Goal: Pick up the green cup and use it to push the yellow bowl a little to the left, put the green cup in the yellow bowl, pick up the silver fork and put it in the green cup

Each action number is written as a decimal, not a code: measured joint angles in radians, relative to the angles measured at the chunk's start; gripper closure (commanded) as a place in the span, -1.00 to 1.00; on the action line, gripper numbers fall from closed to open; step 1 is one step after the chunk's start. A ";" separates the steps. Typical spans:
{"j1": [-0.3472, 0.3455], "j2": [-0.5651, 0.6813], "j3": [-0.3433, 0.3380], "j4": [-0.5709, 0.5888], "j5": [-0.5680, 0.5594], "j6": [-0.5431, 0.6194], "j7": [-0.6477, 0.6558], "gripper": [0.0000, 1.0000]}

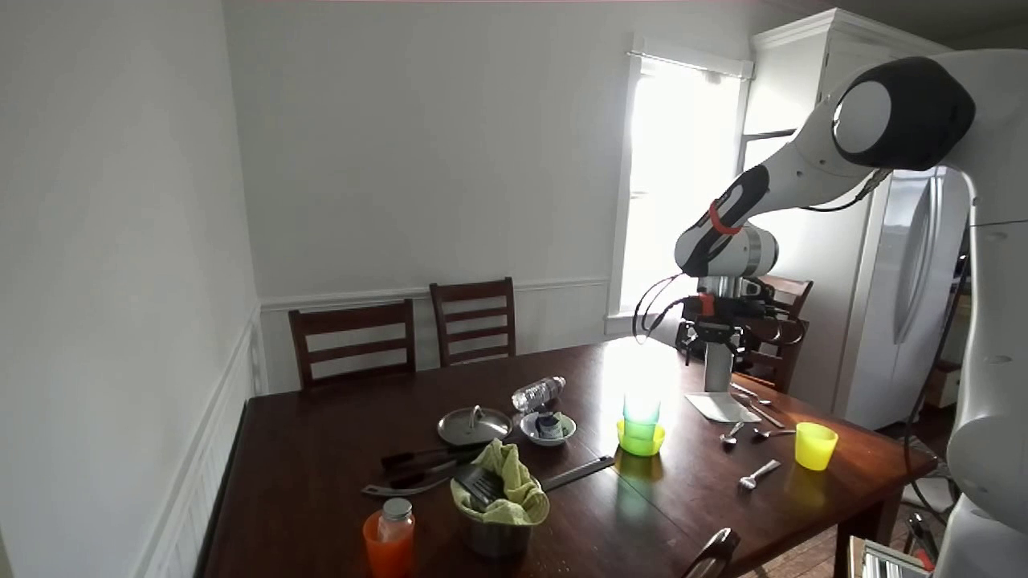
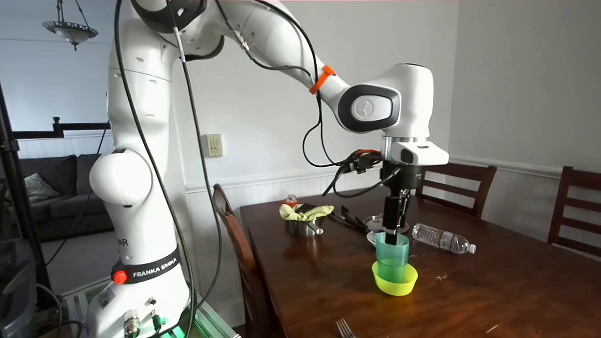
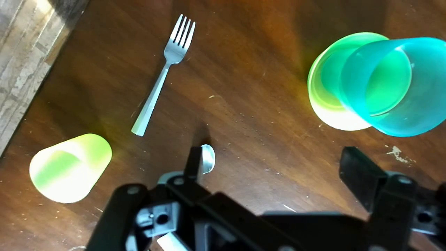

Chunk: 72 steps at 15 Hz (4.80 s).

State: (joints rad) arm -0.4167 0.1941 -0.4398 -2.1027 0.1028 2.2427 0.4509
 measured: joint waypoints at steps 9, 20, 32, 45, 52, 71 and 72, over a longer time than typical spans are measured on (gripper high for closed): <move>0.000 0.017 -0.001 -0.116 0.005 0.000 -0.002 -1.00; 0.034 0.130 0.028 -0.210 -0.089 0.021 -0.283 -1.00; 0.086 0.159 0.028 -0.267 -0.262 0.132 -0.281 -1.00; 0.189 0.233 -0.089 -0.398 -0.478 0.487 -0.186 -1.00; 0.314 0.317 -0.183 -0.407 -0.487 0.620 -0.181 -0.24; 0.447 0.380 -0.311 -0.405 -0.483 0.648 -0.194 0.93; 0.448 0.379 -0.316 -0.405 -0.483 0.648 -0.198 0.93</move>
State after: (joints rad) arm 0.0308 0.5732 -0.7554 -2.5074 -0.3801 2.8911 0.2530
